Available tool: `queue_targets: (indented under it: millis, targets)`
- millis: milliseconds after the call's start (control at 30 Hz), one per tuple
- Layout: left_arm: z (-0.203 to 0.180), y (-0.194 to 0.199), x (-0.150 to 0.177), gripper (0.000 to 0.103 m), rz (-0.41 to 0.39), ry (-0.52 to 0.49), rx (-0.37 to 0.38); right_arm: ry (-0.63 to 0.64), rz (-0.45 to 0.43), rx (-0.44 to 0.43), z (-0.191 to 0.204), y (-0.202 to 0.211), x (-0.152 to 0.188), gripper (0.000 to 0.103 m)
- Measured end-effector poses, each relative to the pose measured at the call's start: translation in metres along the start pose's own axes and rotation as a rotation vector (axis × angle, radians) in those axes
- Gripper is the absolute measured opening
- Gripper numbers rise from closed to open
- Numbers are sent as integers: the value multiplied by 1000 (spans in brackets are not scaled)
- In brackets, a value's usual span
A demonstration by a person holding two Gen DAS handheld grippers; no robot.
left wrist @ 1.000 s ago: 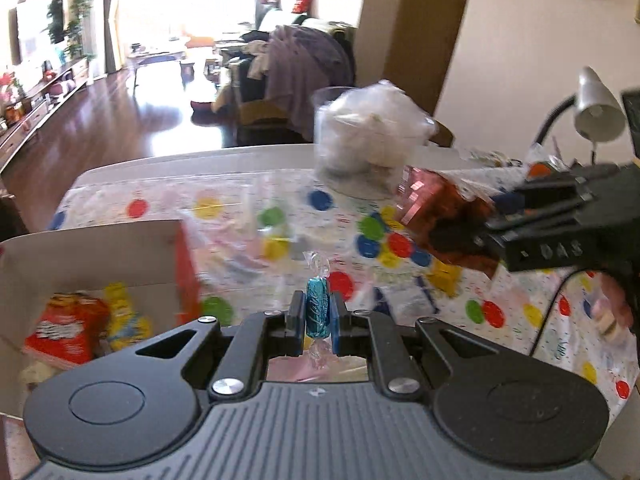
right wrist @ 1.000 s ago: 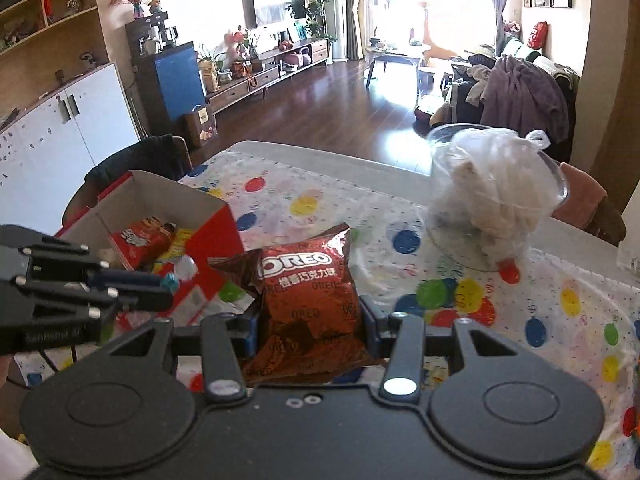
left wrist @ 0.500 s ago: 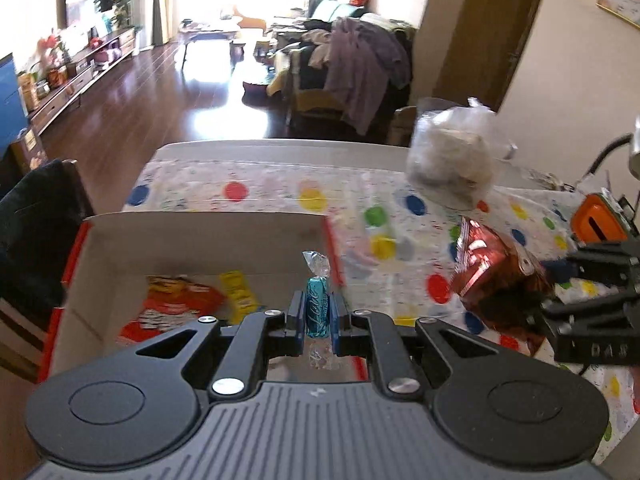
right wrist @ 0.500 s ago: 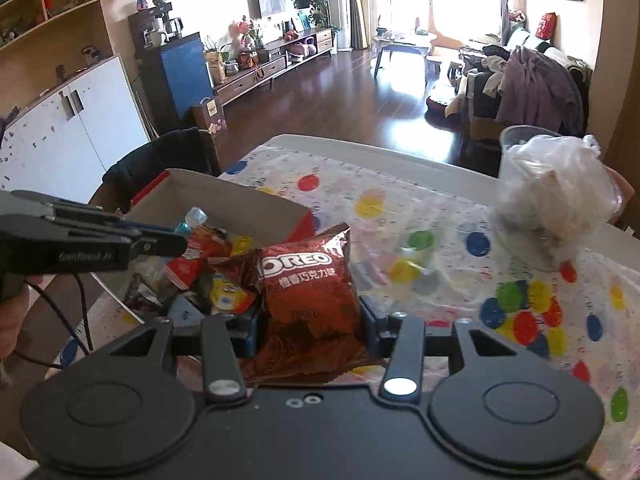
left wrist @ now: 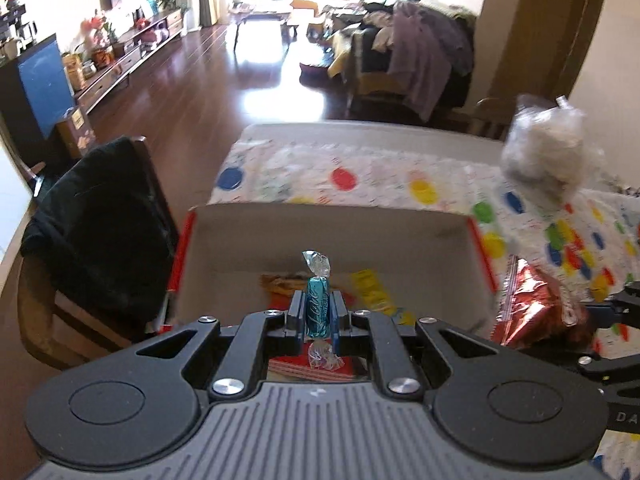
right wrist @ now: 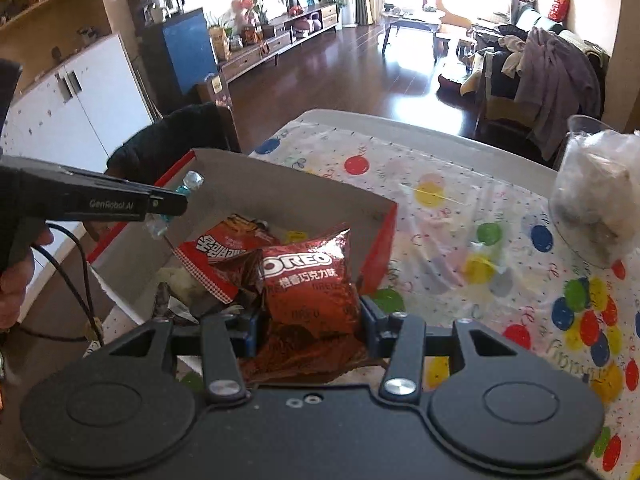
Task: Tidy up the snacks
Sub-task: 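Carry the teal tube and Oreo bag over the cardboard box with both tools, then open both tools to drop the teal tube and Oreo bag into the box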
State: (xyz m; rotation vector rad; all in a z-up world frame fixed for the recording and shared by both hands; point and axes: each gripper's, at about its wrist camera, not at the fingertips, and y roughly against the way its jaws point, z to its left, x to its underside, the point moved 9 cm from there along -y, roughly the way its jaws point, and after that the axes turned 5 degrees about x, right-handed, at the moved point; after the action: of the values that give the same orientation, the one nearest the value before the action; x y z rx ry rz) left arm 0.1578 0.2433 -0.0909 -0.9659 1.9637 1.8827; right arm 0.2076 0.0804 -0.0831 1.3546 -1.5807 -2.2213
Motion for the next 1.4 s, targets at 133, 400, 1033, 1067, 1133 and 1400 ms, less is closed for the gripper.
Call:
queue_targets:
  millis: [133, 400, 1033, 1067, 1133, 1400]
  targets:
    - [18, -16, 5, 12, 42, -8, -24, 38, 29, 15, 17, -21, -2, 46]
    - [30, -34, 13, 12, 78, -38, -46, 127, 81, 32, 46, -64, -2, 46]
    - [3, -55, 31, 12, 215, -208, -75, 187, 140, 40, 60, -89, 13, 56]
    - [3, -55, 32, 12, 216, -207, -76, 180, 136, 33, 59, -87, 13, 61]
    - [1, -53, 34, 12, 216, -204, -74, 164, 129, 20, 58, -83, 11, 64]
    - [8, -47, 37, 12, 214, -148, -61, 124, 85, -41, 58, -55, 6, 69]
